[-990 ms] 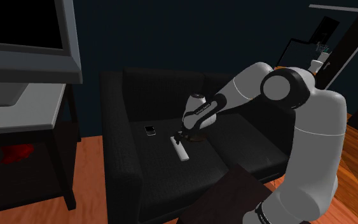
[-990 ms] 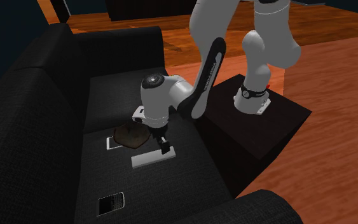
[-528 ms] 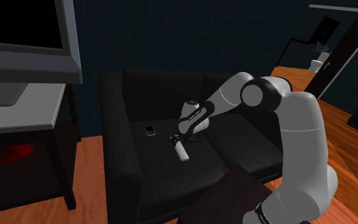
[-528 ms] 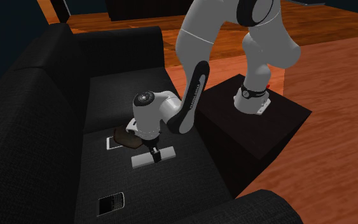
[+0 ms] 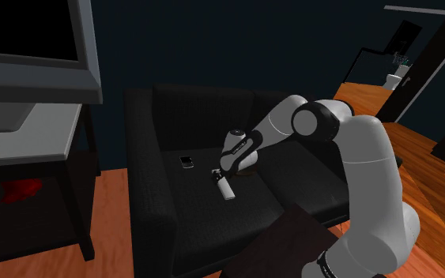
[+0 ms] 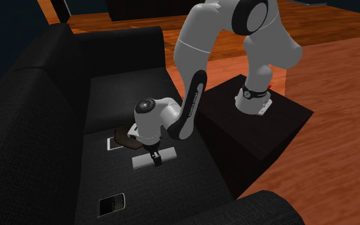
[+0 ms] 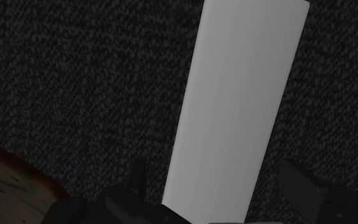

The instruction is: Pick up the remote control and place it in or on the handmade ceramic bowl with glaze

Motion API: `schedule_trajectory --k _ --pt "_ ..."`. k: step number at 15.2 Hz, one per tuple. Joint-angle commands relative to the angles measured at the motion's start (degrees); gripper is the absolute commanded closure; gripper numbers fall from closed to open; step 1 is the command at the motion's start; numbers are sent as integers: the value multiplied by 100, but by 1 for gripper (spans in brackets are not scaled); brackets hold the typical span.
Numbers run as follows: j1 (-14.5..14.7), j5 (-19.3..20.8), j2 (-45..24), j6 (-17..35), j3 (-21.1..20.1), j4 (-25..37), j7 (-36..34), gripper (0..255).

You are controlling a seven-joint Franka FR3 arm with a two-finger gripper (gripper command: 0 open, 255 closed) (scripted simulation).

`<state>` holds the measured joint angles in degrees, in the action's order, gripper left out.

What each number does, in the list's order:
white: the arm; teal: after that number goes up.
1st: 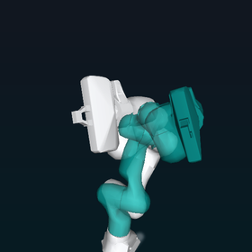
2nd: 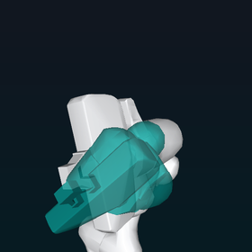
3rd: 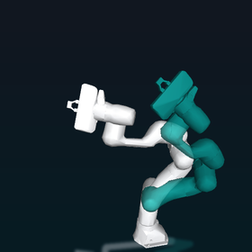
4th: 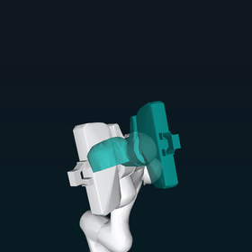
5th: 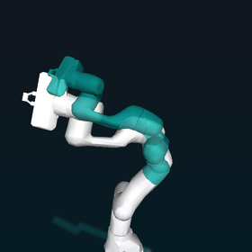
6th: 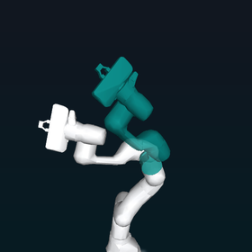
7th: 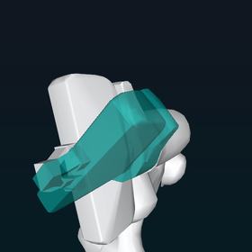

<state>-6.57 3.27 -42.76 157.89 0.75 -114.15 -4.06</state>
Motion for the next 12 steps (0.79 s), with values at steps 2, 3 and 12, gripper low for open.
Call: schedule_trajectory --k 2,3,12 --pt "0 0 -9 5 2 5 -1 0" --pt "0 0 -9 5 2 5 -1 0" --pt "0 1 -8 6 2 3 -2 255"
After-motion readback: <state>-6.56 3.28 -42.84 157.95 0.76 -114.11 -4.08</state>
